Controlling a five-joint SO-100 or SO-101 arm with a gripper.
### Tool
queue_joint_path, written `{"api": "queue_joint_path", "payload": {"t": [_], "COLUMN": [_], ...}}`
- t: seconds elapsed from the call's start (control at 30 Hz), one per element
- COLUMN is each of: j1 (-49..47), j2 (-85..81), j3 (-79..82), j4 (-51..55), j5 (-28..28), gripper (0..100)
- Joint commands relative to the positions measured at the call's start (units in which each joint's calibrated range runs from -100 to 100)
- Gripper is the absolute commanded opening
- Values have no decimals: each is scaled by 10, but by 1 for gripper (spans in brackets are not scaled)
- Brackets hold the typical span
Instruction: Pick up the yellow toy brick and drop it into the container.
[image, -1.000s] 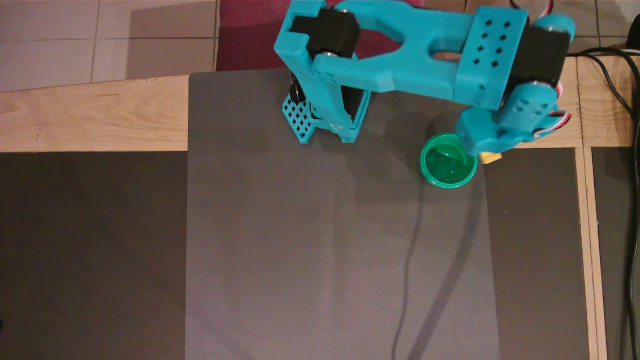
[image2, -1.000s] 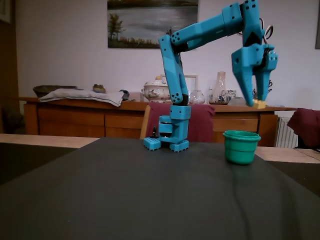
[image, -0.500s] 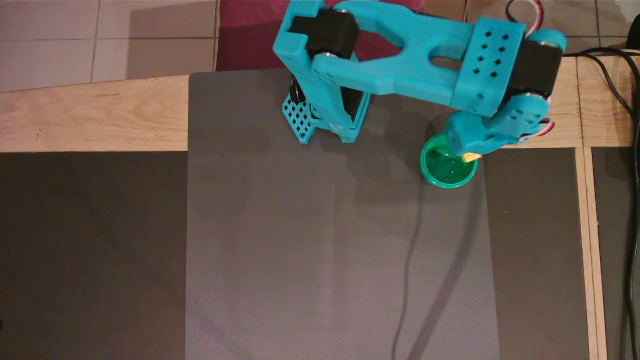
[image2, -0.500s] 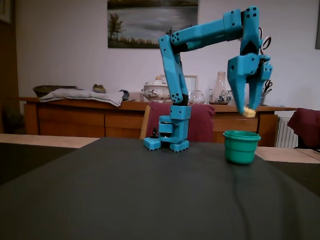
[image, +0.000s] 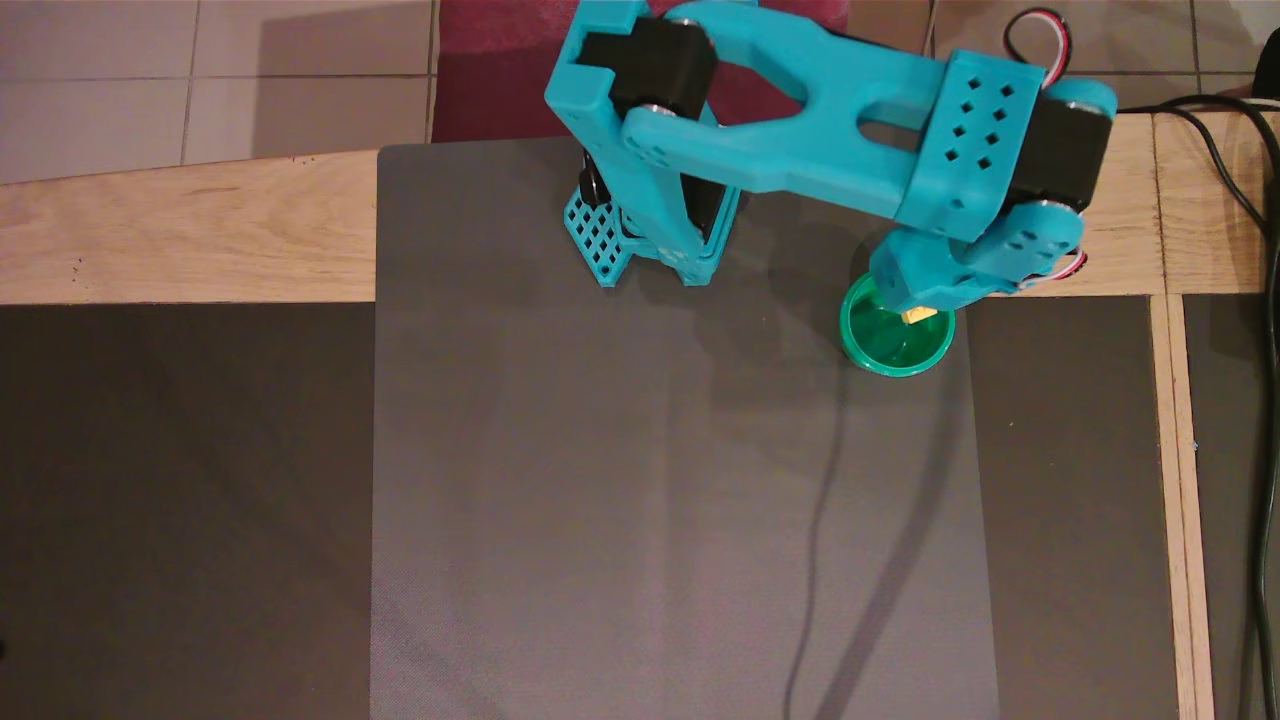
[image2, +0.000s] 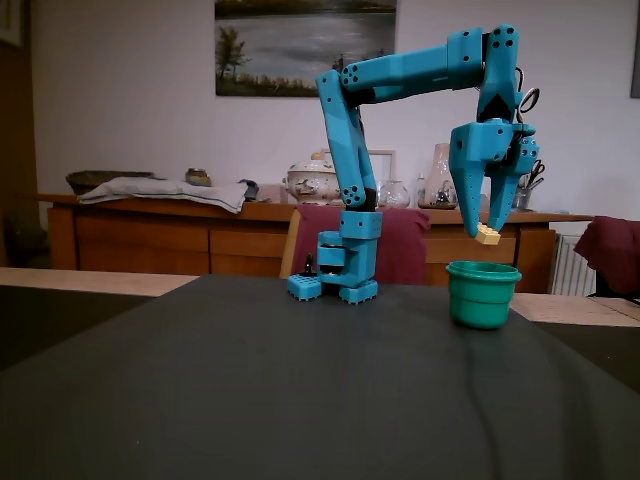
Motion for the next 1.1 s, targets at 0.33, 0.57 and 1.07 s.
{"api": "queue_joint_path", "payload": {"t": [0.33, 0.57, 1.07], "j1": [22, 185, 501], "j2": [-18, -18, -199], "j3": [-35, -304, -441], "j4": [-14, 20, 27], "j5": [-3, -164, -230], "gripper": [1, 0, 0]}}
